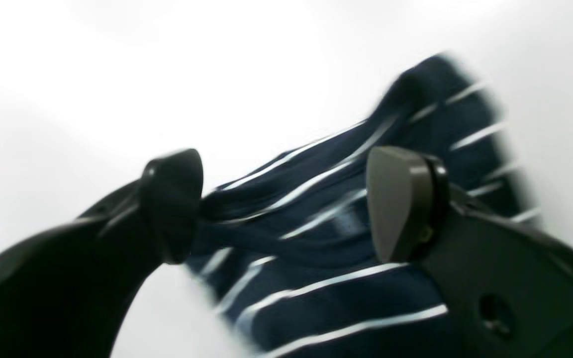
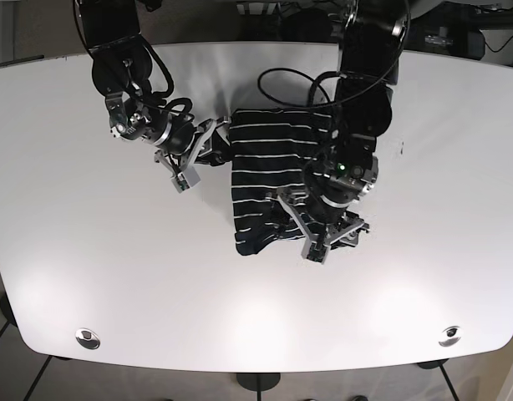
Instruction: Fold the T-shirt properly
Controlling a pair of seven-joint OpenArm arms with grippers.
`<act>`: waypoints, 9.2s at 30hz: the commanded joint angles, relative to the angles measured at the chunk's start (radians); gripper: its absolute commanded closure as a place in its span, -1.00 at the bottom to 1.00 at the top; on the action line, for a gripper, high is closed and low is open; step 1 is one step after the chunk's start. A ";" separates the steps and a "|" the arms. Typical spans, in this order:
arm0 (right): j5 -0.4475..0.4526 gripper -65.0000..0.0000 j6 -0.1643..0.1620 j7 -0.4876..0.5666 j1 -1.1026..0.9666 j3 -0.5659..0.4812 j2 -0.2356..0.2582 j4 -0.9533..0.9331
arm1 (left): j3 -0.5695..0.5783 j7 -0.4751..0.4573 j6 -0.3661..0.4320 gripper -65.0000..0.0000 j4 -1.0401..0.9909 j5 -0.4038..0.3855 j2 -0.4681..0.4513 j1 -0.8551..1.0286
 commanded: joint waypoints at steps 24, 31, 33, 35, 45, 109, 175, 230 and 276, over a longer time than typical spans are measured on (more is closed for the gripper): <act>0.017 0.71 0.015 0.020 0.029 0.141 0.028 0.020 | -0.341 -0.211 -0.372 -0.47 -0.463 -0.006 -0.576 0.187; 0.019 0.71 0.017 0.020 0.037 0.141 0.028 0.020 | -0.421 -0.432 -0.467 -0.47 -0.838 -0.008 -0.829 0.152; 0.019 0.71 0.017 0.020 0.037 0.141 0.028 0.020 | -0.418 -0.575 -0.475 -0.47 -0.968 -0.008 -0.892 0.126; 0.019 0.71 0.017 0.020 0.037 0.141 0.028 0.022 | -0.418 -0.632 -0.483 -0.47 -1.005 -0.014 -0.928 0.118; 0.013 0.71 0.009 0.020 0.026 0.141 0.038 0.123 | -0.551 -0.432 -0.612 -0.47 -0.310 -0.184 -0.859 0.250; 0.013 0.95 -0.057 -0.099 0.138 0.239 -0.001 0.239 | -0.553 -0.058 -0.497 -0.47 0.270 -0.180 -0.132 0.414; 0.013 0.94 -0.024 -0.291 1.340 0.131 -0.136 0.035 | -0.054 -0.670 -0.148 -0.49 -0.241 0.023 0.034 0.160; -0.210 0.94 0.008 -0.105 0.712 0.478 0.077 -0.113 | -0.938 0.076 -0.581 0.99 -0.048 -0.161 -0.312 -0.074; -0.210 0.94 0.018 -0.150 -0.244 0.668 -0.153 0.390 | -0.495 0.002 -0.632 -0.35 -0.559 -0.201 -0.410 -0.319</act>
